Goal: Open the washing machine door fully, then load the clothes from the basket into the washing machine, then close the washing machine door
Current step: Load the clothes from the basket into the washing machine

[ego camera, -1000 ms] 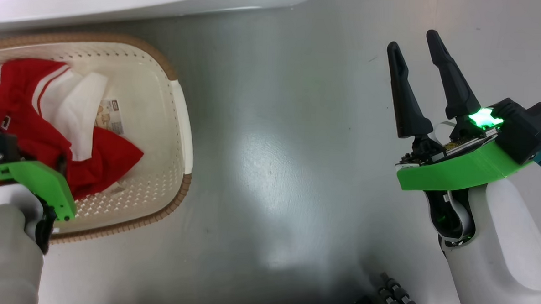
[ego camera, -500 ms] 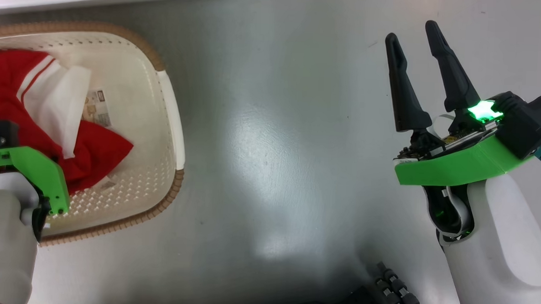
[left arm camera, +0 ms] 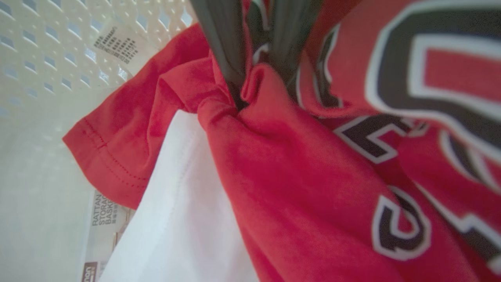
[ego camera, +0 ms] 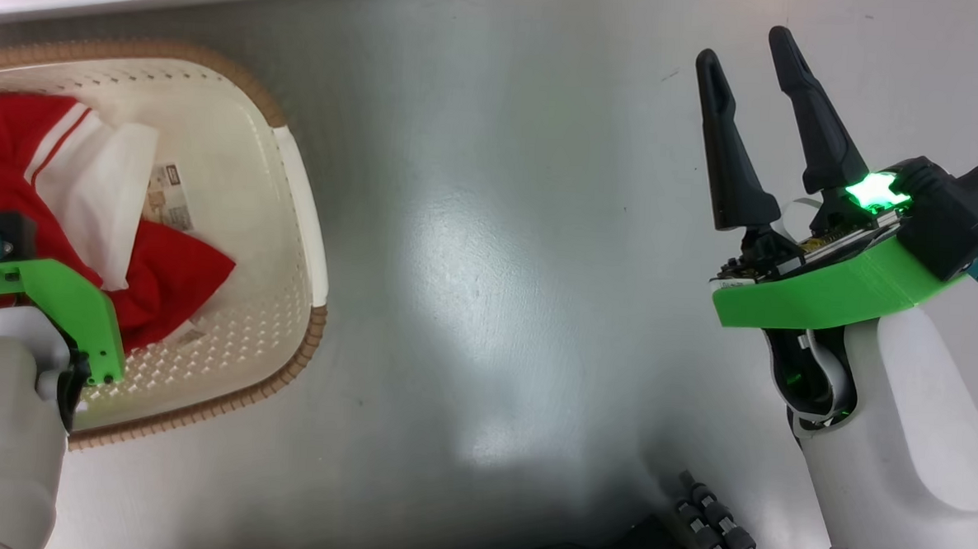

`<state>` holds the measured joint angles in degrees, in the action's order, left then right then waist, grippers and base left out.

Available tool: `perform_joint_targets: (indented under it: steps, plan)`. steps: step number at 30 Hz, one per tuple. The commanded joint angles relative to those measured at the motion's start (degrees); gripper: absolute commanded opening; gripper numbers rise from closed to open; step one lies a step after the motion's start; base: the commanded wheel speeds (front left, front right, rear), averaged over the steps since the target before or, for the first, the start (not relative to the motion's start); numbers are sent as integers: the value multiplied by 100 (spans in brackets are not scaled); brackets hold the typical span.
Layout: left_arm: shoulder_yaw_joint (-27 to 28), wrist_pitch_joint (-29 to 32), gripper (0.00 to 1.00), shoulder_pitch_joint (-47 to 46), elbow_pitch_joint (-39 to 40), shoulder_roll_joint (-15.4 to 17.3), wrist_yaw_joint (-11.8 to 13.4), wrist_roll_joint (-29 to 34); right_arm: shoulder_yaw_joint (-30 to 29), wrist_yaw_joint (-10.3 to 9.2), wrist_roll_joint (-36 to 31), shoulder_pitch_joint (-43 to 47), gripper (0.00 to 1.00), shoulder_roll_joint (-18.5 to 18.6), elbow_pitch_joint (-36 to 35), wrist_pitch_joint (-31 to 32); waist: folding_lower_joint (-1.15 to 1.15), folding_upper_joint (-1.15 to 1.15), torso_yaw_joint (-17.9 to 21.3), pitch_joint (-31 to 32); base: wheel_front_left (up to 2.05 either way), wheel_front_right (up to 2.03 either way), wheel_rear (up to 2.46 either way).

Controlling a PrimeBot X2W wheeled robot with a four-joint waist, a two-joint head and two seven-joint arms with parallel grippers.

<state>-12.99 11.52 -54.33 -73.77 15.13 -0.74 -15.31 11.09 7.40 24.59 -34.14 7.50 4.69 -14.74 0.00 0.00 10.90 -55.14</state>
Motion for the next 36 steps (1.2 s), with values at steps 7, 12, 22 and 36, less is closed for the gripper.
perform_joint_targets:
  steps: [7,12,22,36]
  plan:
    - [94,-204,0,181,-15,254,-154,-136,130,9,-53,160,100,-75,-66,-26,0,0,-19,106,0,0,0]
    - [104,-493,0,251,-16,236,-295,-226,159,9,-33,173,100,-106,-31,-26,0,0,-10,305,0,0,0]
    - [88,-1051,0,489,-16,82,-490,-393,136,9,-10,296,100,-77,22,-26,0,0,-88,823,0,0,0]
    - [77,-1907,0,889,46,-122,-660,-742,160,9,34,521,100,-4,192,-26,0,0,-258,1666,0,0,0]
